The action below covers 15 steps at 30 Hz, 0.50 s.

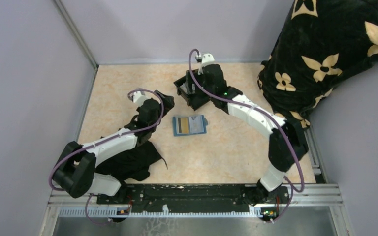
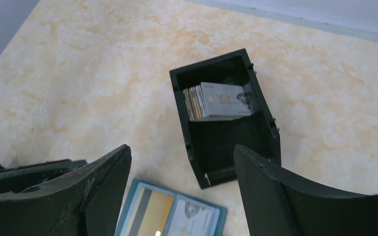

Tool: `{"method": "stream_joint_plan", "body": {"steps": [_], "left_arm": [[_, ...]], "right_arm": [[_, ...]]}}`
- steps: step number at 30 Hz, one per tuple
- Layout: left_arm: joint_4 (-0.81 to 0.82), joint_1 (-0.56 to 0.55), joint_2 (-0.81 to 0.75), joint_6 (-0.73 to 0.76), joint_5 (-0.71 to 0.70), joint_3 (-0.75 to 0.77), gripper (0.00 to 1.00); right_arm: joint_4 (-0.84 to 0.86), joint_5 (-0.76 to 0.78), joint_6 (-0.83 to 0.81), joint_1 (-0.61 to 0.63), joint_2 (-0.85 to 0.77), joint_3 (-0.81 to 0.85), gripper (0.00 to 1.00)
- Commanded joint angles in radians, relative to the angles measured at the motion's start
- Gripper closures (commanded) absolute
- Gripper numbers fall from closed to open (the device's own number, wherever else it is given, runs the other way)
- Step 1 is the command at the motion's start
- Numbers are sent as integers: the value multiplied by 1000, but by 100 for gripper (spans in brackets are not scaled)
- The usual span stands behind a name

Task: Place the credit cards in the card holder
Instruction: Pick up the credit card from the storage box.

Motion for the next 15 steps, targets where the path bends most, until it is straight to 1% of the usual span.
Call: {"method": "stream_joint_plan", "body": {"steps": [1, 5, 6, 8, 11, 13, 15], "left_arm": [[78, 46, 26, -27, 47, 1, 1], [99, 77, 61, -4, 98, 17, 1], [96, 79, 68, 5, 100, 24, 2], [66, 82, 82, 14, 88, 47, 4], [57, 85, 102, 29, 84, 67, 7], [54, 90, 125, 39, 106, 85, 6], [39, 96, 144, 47, 121, 111, 1]], "right_arm": [[-7, -41, -71, -8, 145, 170, 22], [-99, -87, -90, -30, 272, 337, 13], [-127, -100, -88, -40, 305, 378, 12], [-173, -124, -79, -62, 356, 444, 12], [-224, -161, -72, -86, 414, 511, 16], [-258, -185, -80, -96, 457, 551, 18], [-294, -204, -92, -104, 495, 597, 19]]}}
